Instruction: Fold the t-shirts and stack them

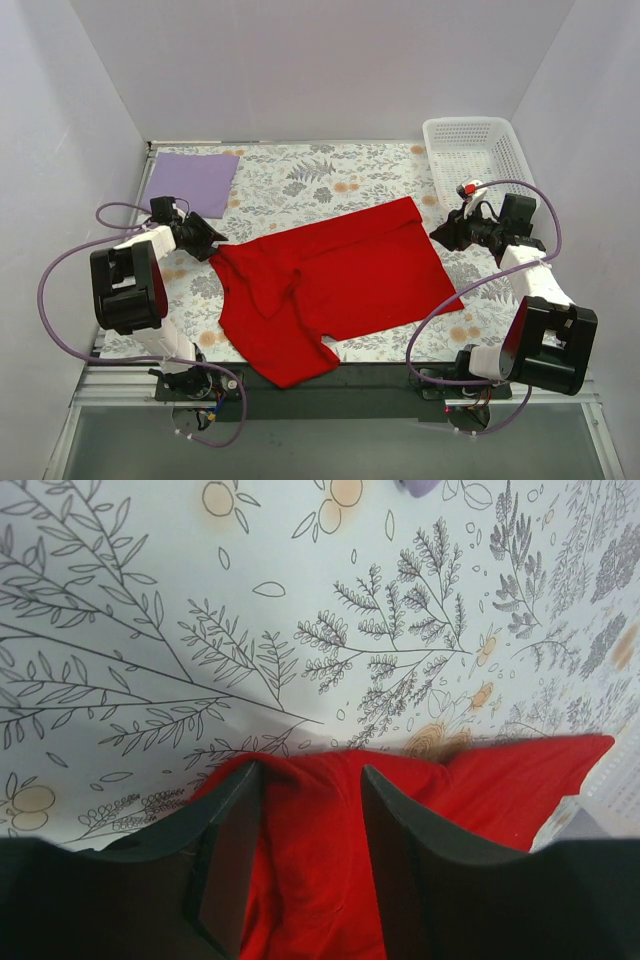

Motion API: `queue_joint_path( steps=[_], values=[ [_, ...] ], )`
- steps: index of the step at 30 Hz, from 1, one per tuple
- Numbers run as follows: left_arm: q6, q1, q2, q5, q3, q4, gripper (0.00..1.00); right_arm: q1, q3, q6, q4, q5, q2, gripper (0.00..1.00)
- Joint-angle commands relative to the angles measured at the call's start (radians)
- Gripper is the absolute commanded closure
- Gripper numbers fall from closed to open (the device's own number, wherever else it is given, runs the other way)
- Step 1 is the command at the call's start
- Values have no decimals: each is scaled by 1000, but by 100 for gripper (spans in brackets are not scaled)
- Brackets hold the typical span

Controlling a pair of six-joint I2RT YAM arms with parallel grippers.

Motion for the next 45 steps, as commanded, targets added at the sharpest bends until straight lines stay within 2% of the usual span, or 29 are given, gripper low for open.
queue_joint_path(
  steps=[1,11,23,24,25,27,30,31,32,34,40,45],
  values=[
    [70,4,9,54,52,-49,58,-6,6,-12,-16,-29,2,58],
    [153,4,0,11,67,-153,78,-7,6,-13,-16,-30,6,58],
    [121,4,-191,-139,38,-133,82,-12,9,-13,-22,-36,9,58],
    [120,5,-193,-139,38,-132,84,-11,11,-13,-24,-38,7,58],
    [120,4,-195,-136,39,-132,92,-12,11,-13,-24,-38,9,58],
    [120,5,-195,-130,35,-130,97,-15,9,-15,-28,-41,7,58],
    [129,4,-185,-106,26,-136,93,-17,11,-16,-30,-44,7,58],
    [132,5,-181,-101,23,-141,88,-18,11,-16,-30,-46,9,58],
    [136,5,-173,-96,13,-147,77,-17,11,-18,-32,-47,10,58],
    [138,8,-169,-96,0,-148,73,-18,14,-18,-35,-49,15,58],
    [172,13,-170,-184,-48,-158,75,-17,17,-21,-41,-55,19,58],
    [216,11,-138,-162,-50,-162,77,-17,18,-22,-42,-58,22,58]
  ],
)
